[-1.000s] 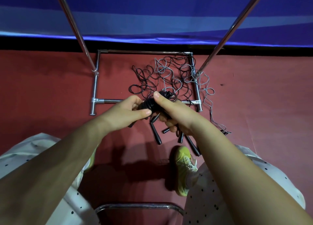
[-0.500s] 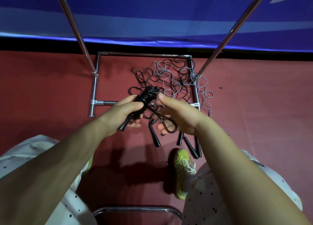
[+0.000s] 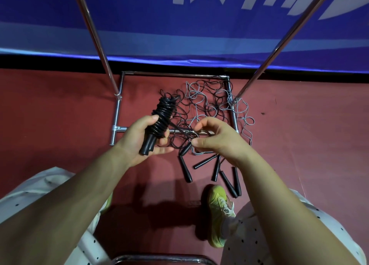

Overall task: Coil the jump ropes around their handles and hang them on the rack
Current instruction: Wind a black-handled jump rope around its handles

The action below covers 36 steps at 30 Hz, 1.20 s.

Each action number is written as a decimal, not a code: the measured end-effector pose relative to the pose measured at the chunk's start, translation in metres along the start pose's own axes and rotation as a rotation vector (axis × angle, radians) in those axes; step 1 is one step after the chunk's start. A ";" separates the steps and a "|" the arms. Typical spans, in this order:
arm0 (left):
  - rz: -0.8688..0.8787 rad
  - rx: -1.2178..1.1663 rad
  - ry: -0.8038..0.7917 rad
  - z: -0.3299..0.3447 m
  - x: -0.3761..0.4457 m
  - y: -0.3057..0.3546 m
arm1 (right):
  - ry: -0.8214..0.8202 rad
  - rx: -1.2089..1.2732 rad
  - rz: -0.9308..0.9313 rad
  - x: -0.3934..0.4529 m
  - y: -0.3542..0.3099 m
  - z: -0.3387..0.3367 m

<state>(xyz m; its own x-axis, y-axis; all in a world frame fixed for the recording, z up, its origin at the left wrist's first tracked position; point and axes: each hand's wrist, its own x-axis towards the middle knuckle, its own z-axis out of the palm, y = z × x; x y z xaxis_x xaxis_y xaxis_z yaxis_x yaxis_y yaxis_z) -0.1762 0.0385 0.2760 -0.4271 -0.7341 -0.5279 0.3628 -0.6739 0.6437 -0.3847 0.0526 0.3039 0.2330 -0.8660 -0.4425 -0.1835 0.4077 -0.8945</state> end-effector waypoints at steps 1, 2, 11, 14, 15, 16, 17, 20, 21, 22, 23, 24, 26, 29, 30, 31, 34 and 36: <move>-0.004 -0.031 -0.018 -0.001 0.000 0.001 | 0.007 -0.007 -0.016 0.000 0.000 0.000; -0.006 -0.055 -0.035 -0.002 0.000 0.002 | 0.013 -0.012 -0.032 0.001 0.000 0.001; 0.007 -0.236 -0.144 -0.012 0.000 0.009 | -0.020 0.014 -0.133 -0.009 -0.012 -0.001; 0.016 -0.278 -0.178 -0.013 0.001 0.011 | 0.011 -0.223 -0.164 -0.013 -0.016 0.001; 0.018 -0.291 -0.196 -0.013 0.001 0.013 | 0.021 -0.347 -0.192 -0.014 -0.018 0.002; 0.019 -0.305 -0.217 -0.014 0.001 0.014 | 0.025 -0.468 -0.223 -0.015 -0.018 0.002; 0.018 -0.316 -0.243 -0.015 0.001 0.015 | 0.030 -0.581 -0.257 -0.015 -0.019 0.002; 0.010 -0.338 -0.311 -0.017 0.002 0.016 | 0.111 -0.828 -0.371 -0.014 -0.018 0.000; 0.005 -0.334 -0.318 -0.017 0.002 0.016 | 0.145 -0.848 -0.401 -0.014 -0.017 0.000; -0.001 -0.325 -0.314 -0.016 0.003 0.015 | 0.159 -0.824 -0.421 -0.015 -0.016 -0.001; -0.010 -0.309 -0.303 -0.016 0.003 0.014 | 0.153 -0.760 -0.421 -0.015 -0.016 -0.002; -0.020 -0.293 -0.286 -0.015 0.004 0.012 | 0.139 -0.671 -0.402 -0.015 -0.017 -0.003; -0.045 -0.270 -0.237 -0.014 0.005 0.010 | 0.097 -0.498 -0.367 -0.013 -0.017 -0.005; -0.062 -0.229 -0.129 -0.009 0.005 0.010 | 0.079 -0.427 -0.376 -0.012 -0.017 -0.003; -0.067 -0.206 -0.099 -0.007 0.004 0.011 | 0.095 -0.416 -0.377 -0.012 -0.016 -0.002; -0.073 -0.172 -0.078 -0.005 0.003 0.011 | 0.106 -0.379 -0.376 -0.012 -0.016 -0.002; -0.075 0.046 -0.022 0.001 0.002 0.004 | 0.012 -0.076 -0.372 -0.013 -0.019 0.006; -0.023 0.201 0.010 0.003 0.003 -0.002 | -0.120 0.198 -0.346 -0.014 -0.020 0.015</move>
<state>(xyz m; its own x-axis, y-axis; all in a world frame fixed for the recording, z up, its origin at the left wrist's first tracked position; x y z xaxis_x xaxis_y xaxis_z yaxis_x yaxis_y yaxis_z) -0.1807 0.0376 0.2749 -0.4246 -0.7203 -0.5486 0.1799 -0.6609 0.7286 -0.3700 0.0610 0.3275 0.3602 -0.9267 -0.1070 0.1100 0.1561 -0.9816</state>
